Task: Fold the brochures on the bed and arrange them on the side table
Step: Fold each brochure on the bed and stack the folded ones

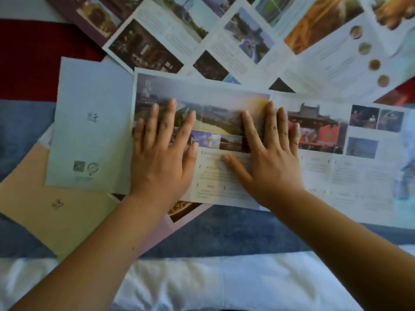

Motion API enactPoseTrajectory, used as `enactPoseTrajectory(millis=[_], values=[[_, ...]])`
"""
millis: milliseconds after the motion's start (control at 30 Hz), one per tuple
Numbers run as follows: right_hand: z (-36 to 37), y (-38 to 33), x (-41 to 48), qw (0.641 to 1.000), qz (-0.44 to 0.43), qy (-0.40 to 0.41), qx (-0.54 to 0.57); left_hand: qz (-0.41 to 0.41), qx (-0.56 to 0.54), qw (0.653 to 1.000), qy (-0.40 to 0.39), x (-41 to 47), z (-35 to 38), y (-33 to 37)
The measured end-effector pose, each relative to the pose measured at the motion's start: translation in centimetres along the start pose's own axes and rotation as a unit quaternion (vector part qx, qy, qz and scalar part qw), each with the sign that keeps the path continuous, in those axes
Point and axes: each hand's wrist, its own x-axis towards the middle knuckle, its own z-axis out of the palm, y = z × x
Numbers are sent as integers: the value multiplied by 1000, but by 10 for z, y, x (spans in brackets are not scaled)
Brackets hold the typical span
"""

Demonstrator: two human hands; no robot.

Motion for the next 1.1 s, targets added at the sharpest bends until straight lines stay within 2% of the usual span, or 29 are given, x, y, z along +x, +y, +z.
enactPoseTrajectory(millis=[267,567,733,933,1100], values=[[16,3,-2,998,-49,44,-22,-2,20,1000,13,0,8,-21],[29,-35,5,993,-99,51,-38,-48,16,998,27,-32,9,-58],[33,-57,12,989,-120,73,-41,-40,12,999,34,-45,3,-92],[34,-62,15,988,-115,80,-64,-148,32,988,38,-66,-5,-146],[35,-71,16,987,-125,81,-63,-181,1,981,67,-81,-5,-167]])
